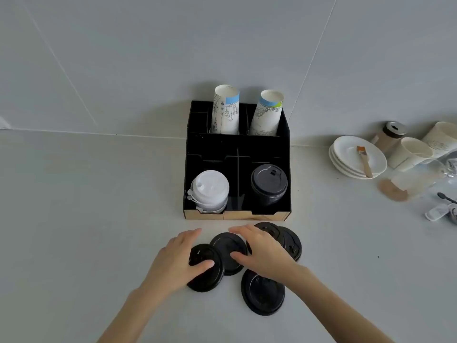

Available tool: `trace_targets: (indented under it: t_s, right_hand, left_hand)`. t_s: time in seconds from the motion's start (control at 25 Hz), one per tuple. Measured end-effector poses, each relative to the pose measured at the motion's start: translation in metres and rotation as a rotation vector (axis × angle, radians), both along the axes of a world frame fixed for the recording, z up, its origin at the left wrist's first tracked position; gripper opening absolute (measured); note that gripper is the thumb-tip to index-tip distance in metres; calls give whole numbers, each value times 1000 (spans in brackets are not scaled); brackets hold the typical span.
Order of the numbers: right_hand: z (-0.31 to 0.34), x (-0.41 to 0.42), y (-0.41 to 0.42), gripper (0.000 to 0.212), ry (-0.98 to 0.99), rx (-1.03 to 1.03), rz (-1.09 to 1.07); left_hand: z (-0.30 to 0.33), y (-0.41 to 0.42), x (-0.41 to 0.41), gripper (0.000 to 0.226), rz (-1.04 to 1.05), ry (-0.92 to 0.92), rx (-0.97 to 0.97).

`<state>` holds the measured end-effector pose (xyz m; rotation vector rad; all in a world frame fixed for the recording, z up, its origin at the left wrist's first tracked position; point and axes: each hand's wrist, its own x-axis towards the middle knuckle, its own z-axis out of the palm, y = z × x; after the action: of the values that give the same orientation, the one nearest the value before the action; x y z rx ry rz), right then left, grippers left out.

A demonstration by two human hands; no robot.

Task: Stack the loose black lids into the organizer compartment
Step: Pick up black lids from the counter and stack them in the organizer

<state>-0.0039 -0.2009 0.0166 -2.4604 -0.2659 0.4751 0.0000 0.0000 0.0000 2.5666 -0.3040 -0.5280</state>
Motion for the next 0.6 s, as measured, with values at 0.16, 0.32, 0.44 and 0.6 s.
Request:
trace_targets:
  t_s: [0.16, 0.32, 0.44, 0.6]
  right_hand:
    - [-15, -3, 18, 52, -18, -26, 130]
    - [-29, -7, 26, 59, -40, -34, 197]
    - [-36, -11, 29, 63, -44, -29, 209]
    - [-41, -12, 34, 63, -38, -28, 226]
  left_hand:
    - [-15, 6, -9, 88, 12, 44, -2]
    - [-30, 11, -19, 98, 36, 67, -10]
    - [-38, 16, -27, 98, 22, 62, -20]
    - [-43, 21, -29, 90, 14, 8, -10]
